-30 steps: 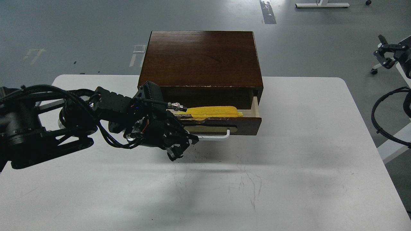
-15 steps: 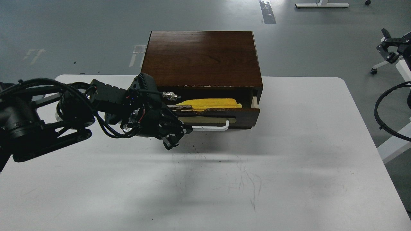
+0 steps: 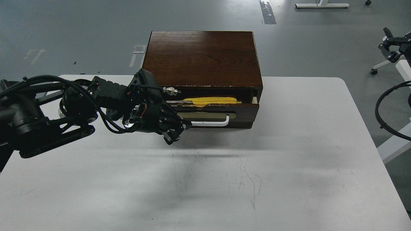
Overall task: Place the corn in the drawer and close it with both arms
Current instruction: 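Push the drawer into the box with the left gripper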
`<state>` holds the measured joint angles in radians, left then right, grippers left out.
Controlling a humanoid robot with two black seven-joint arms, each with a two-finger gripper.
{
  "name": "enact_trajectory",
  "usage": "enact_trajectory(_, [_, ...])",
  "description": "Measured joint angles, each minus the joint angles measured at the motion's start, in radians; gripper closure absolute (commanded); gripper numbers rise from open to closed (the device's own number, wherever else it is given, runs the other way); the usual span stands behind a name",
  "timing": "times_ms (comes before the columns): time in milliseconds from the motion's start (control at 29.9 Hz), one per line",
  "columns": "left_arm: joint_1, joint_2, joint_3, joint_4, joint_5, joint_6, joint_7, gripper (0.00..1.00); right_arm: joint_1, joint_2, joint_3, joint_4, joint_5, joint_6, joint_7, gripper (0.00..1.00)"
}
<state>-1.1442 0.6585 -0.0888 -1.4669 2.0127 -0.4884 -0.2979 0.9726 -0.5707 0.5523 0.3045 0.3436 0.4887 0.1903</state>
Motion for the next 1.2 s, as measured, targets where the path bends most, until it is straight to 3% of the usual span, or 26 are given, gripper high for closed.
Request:
enact_trajectory(367, [-0.003, -0.030, -0.002, 0.078, -0.003, 0.000, 0.000, 1.00, 0.000, -0.011, 0.001, -0.002, 0.000, 0.000, 0.004, 0.00])
enact_trajectory(935, [-0.008, -0.035, -0.003, 0.099, -0.012, 0.000, -0.005, 1.00, -0.003, -0.024, 0.002, -0.001, 0.000, 0.000, 0.006, 0.00])
enact_trajectory(1203, [-0.012, -0.056, -0.001, 0.177, -0.013, -0.004, -0.005, 1.00, -0.003, -0.023, 0.003, 0.000, 0.000, 0.000, 0.006, 0.00])
